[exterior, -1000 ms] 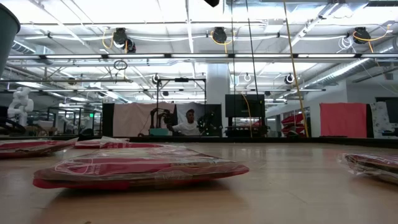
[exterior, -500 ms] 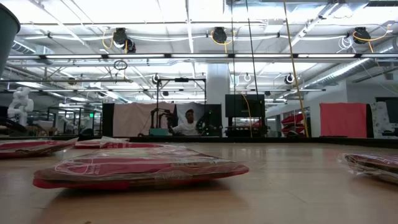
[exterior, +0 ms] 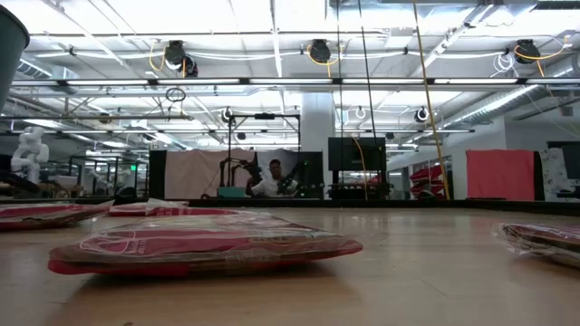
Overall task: Sort popcorn bags into baskets
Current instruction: Put the popcorn sachet into the bin
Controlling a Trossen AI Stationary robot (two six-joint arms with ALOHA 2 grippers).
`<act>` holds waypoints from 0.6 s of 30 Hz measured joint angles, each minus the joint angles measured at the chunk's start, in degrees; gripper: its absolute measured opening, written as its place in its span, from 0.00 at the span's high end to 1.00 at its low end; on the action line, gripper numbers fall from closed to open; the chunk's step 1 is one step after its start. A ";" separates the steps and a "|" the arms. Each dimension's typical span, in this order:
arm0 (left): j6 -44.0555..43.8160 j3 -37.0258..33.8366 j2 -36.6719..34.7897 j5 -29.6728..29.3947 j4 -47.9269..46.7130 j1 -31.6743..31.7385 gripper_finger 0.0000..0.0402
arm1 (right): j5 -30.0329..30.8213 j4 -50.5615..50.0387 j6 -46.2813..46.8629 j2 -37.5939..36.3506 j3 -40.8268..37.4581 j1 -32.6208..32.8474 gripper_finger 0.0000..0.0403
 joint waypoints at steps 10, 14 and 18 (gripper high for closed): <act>-1.04 -5.39 0.02 -0.87 2.46 -0.27 0.93 | -0.33 0.29 2.23 0.04 -4.65 2.70 0.69; -0.93 -7.99 0.02 -1.05 3.52 -0.27 0.90 | -0.31 2.28 2.59 0.04 -6.35 3.61 0.69; -1.15 -10.68 0.02 0.96 7.33 -0.31 0.89 | -0.36 2.57 4.12 0.08 -6.60 4.81 0.69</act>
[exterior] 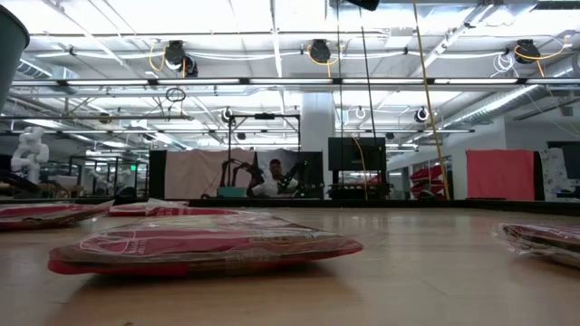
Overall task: Sort popcorn bags into baskets
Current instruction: Put the popcorn sachet into the bin
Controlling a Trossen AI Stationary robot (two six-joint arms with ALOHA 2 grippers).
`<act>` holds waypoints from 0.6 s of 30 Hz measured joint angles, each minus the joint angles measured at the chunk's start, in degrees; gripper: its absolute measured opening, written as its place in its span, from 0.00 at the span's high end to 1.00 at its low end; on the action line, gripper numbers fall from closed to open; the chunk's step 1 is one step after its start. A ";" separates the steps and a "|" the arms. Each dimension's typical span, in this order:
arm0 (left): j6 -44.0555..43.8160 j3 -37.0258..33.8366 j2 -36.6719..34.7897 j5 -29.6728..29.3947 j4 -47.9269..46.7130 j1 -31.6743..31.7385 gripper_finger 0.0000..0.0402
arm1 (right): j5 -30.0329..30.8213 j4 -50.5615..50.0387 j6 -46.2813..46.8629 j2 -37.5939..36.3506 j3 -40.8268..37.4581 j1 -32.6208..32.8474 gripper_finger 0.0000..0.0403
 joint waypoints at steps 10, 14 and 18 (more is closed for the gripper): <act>0.43 0.61 0.00 2.75 2.92 -0.46 0.88 | 0.77 -0.27 -0.57 -1.69 0.02 1.56 0.69; -0.03 0.69 0.00 5.36 5.92 -1.22 0.88 | 2.04 -0.34 -0.85 -1.90 0.02 1.63 0.69; -2.03 0.70 0.00 5.76 7.88 -1.84 0.88 | 2.55 -0.39 -1.10 -1.90 0.02 1.60 0.69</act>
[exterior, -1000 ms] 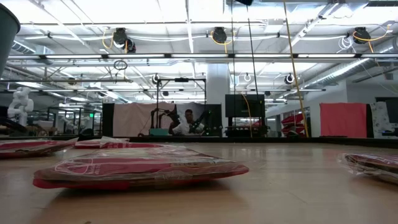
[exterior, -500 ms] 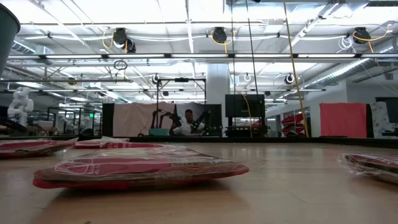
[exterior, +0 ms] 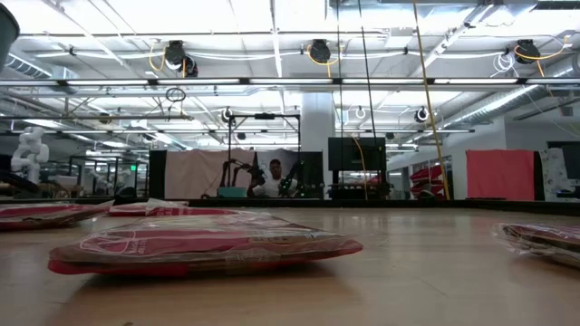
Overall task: Sort popcorn bags into baskets
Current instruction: Put the popcorn sachet into the bin
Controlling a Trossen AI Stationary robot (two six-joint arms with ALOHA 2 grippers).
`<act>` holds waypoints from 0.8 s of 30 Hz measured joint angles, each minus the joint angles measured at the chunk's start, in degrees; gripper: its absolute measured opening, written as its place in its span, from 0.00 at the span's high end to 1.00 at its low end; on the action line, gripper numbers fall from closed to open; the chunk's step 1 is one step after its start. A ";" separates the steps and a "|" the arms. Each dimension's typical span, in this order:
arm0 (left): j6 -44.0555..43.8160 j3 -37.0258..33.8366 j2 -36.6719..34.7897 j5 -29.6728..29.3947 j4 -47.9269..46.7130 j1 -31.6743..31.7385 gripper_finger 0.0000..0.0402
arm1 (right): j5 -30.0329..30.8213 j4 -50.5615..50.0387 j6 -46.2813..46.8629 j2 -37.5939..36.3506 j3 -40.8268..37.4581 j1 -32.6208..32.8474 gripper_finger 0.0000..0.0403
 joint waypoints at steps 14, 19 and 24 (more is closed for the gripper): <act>-3.63 3.07 -1.16 5.66 2.65 -0.84 0.71 | 2.21 1.80 0.00 0.02 0.00 -0.09 0.69; -1.84 4.81 -1.18 5.28 7.78 -0.95 0.63 | 2.44 2.64 -0.02 0.02 0.00 -0.11 0.69; -6.31 4.64 -1.18 3.17 7.79 -1.73 0.61 | 2.40 5.55 0.02 0.02 0.00 -0.11 0.69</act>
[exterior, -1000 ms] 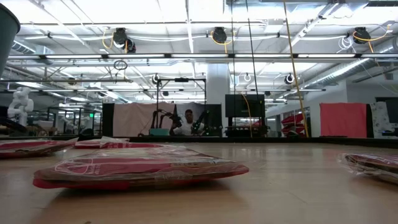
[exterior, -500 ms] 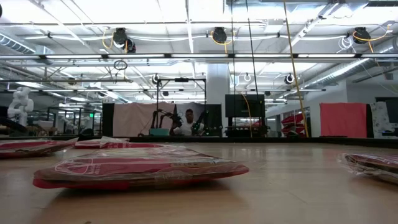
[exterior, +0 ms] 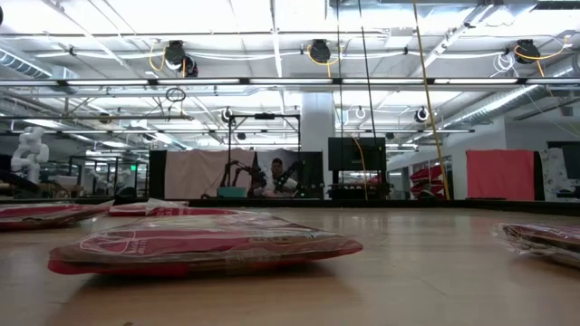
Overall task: Sort popcorn bags into baskets
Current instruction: Put the popcorn sachet into the bin
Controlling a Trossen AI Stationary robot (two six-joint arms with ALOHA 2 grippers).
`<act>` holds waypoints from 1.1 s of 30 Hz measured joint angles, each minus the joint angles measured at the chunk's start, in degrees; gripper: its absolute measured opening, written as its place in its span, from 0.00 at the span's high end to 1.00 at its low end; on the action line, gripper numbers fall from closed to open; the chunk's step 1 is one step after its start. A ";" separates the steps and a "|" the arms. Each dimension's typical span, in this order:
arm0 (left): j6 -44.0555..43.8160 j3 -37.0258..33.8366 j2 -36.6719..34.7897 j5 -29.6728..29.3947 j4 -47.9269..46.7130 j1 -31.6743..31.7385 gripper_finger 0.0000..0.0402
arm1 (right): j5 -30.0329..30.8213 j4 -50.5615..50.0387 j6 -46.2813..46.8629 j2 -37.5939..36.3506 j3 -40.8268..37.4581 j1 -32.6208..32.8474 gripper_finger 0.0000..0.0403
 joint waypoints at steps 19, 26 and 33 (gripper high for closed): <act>-3.72 -14.92 0.44 0.07 14.01 0.03 0.92 | -0.37 3.44 1.81 0.02 0.00 0.61 0.69; -3.06 -15.07 -2.30 6.32 22.12 1.92 0.99 | -0.33 3.44 0.40 0.02 0.02 0.57 0.69; 2.38 -14.93 -12.85 5.23 13.74 9.07 0.98 | 0.19 3.47 -0.21 0.02 0.02 -0.01 0.69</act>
